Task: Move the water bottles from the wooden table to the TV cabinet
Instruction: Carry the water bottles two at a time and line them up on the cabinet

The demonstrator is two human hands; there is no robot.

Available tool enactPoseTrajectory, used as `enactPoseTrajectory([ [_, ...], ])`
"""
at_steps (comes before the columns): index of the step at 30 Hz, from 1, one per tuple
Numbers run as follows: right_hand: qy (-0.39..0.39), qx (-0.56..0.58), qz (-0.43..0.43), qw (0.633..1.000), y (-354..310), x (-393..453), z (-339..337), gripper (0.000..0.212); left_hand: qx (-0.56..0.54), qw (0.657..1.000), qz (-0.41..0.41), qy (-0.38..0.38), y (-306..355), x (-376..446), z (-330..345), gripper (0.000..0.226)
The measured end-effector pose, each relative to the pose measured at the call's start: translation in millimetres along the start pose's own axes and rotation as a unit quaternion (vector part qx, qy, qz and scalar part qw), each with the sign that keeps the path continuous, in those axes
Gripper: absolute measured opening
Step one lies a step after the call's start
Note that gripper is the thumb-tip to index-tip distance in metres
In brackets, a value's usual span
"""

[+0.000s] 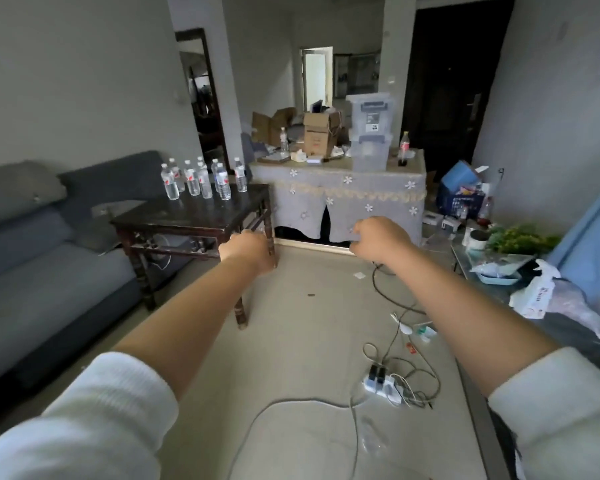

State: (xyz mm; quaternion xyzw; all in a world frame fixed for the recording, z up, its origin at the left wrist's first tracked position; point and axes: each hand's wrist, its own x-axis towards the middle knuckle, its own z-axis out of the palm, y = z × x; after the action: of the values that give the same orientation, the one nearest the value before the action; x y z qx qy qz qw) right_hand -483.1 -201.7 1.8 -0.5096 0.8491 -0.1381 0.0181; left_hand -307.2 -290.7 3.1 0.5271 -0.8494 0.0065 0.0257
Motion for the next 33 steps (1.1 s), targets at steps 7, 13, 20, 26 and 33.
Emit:
enactPoseTrajectory([
  [7,-0.009,-0.013,-0.059,0.998,-18.4,137.8,5.6,0.035,0.002,0.998,-0.063,0.006,-23.0,119.2,-0.6,0.04],
  [13,-0.015,-0.015,-0.129,0.991,-43.2,255.9,9.8,0.034,0.014,0.992,-0.127,0.021,-39.6,211.9,-13.7,0.037],
  [20,-0.042,0.014,-0.207,0.977,-103.6,361.5,43.4,0.035,0.034,0.981,-0.191,0.011,-87.6,293.8,-7.5,0.041],
  [26,-0.067,0.027,-0.241,0.968,-167.2,449.9,88.7,0.035,0.055,0.973,-0.224,0.0,-158.1,368.3,-0.1,0.035],
  [33,-0.055,0.031,-0.248,0.967,-261.5,575.6,118.0,0.032,0.075,0.971,-0.226,-0.018,-251.1,478.1,7.2,0.036],
])
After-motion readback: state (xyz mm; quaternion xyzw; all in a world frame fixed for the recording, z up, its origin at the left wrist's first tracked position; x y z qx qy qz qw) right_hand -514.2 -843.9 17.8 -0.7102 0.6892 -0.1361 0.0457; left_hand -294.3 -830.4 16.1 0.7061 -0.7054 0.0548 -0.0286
